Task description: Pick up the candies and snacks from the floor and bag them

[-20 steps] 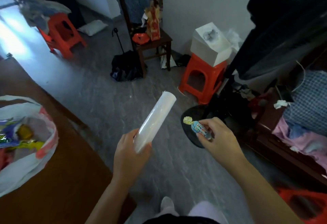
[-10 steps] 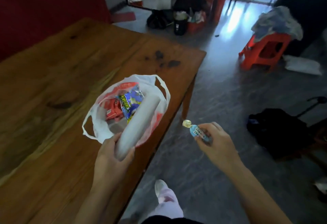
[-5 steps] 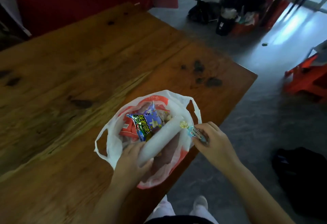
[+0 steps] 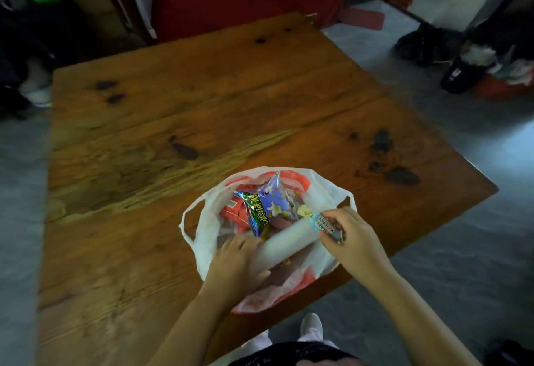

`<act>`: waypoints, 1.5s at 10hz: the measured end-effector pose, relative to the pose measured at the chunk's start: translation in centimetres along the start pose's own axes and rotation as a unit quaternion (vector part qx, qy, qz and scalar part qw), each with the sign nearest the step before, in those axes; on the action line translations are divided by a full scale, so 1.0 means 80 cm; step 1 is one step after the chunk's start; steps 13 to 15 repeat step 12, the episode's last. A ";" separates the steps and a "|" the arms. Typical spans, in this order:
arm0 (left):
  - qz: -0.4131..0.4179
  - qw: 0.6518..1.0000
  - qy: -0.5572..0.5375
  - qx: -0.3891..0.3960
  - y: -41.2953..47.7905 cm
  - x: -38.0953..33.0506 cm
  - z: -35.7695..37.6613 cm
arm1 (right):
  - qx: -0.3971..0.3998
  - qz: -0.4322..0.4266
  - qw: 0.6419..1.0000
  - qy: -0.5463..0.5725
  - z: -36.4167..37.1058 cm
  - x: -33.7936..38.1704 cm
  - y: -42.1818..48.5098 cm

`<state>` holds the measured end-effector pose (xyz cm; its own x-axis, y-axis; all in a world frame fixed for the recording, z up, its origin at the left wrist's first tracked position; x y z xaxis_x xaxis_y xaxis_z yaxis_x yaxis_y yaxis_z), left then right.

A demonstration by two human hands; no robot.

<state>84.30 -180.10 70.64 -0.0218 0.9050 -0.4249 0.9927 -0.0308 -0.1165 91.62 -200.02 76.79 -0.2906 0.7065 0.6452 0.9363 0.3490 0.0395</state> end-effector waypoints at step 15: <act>-0.185 0.950 0.026 -0.249 -0.087 0.063 -0.092 | 0.014 -0.135 0.989 -0.059 0.104 0.118 0.032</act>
Point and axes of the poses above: each hand's wrist, its own y-axis towards the middle knuckle, its own z-axis out of the palm, x = y × z, the point moved 5 cm from there along y, towards the middle knuckle, and after that the axes turned 2 degrees about -z, right-handed, at the moved point
